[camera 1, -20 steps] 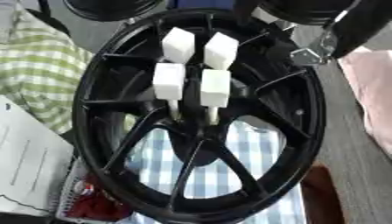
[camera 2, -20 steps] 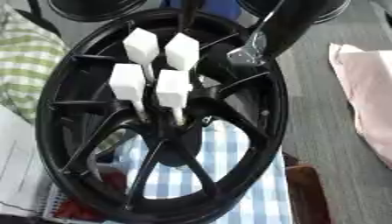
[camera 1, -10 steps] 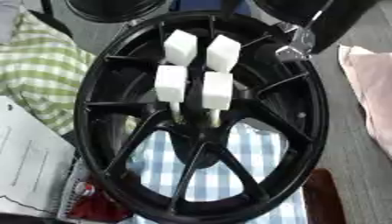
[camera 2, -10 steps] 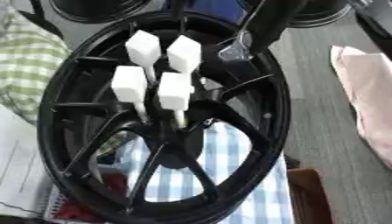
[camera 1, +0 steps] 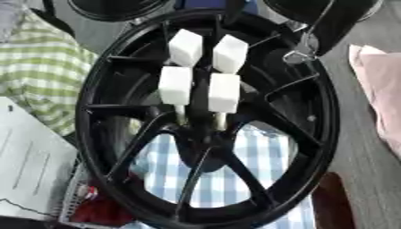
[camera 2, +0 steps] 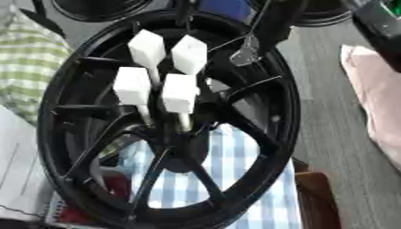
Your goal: Pull the pin out of the wheel hub.
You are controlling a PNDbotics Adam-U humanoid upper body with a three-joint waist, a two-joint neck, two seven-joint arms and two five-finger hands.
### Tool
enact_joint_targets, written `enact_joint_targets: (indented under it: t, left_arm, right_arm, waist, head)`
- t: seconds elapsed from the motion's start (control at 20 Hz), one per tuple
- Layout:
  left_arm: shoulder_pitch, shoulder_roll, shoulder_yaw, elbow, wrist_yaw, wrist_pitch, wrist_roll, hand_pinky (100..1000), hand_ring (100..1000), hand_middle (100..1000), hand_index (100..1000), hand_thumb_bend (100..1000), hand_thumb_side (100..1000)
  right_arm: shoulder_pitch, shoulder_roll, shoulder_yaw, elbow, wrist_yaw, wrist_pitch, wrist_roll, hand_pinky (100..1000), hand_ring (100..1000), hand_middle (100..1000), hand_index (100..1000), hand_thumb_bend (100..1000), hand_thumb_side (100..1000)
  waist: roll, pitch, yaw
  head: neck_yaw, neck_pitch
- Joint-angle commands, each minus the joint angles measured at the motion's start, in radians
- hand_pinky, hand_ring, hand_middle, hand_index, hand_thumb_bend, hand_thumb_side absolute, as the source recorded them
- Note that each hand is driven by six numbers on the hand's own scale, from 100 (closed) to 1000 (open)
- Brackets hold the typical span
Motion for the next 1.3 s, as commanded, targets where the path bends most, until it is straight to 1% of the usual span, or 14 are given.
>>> enact_joint_targets:
  t: [0.05,0.25,0.65,0.95,1.25,1.3]
  left_arm:
    - [-0.009,0.019,0.008,-0.015,0.006,-0.001,0.0,907,624,627,719,336,717]
    - [-0.011,0.016,0.007,-0.016,0.008,-0.001,-0.001,907,624,627,720,335,719]
    - [-0.016,0.014,0.009,-0.018,0.012,-0.001,0.0,909,624,627,720,333,722]
    - [-0.022,0.011,0.007,-0.021,0.013,-0.002,-0.003,910,624,627,721,331,724]
    - [-0.024,0.009,0.008,-0.023,0.013,-0.003,-0.003,911,624,627,721,330,725]
    - [-0.023,0.009,0.008,-0.024,0.013,-0.003,-0.003,911,624,628,721,329,726]
  right_arm:
    - [-0.025,-0.004,-0.012,0.017,0.013,-0.009,-0.013,894,845,864,865,316,259]
    - [-0.032,0.007,-0.012,0.032,0.018,-0.017,-0.028,894,843,863,861,311,252]
    - [-0.03,0.011,-0.004,0.057,0.024,-0.036,-0.022,894,841,861,861,290,261]
    - [-0.032,0.018,-0.001,0.076,0.041,-0.025,-0.025,891,838,856,857,325,251]
    - [-0.029,0.023,0.001,0.096,0.052,-0.026,-0.026,891,837,852,855,323,243]
    - [-0.028,0.024,0.002,0.098,0.051,-0.027,-0.025,890,835,839,846,317,242]
  waist:
    - [-0.009,0.005,0.004]
    - [-0.011,0.016,0.008]
    - [-0.016,0.037,0.02]
    - [-0.021,0.051,0.031]
    - [-0.025,0.059,0.039]
    - [-0.025,0.059,0.039]
  head:
    - [-0.012,-0.02]
    - [-0.021,-0.033]
    - [-0.025,-0.045]
    - [-0.027,-0.059]
    - [-0.027,-0.067]
    - [-0.026,-0.066]
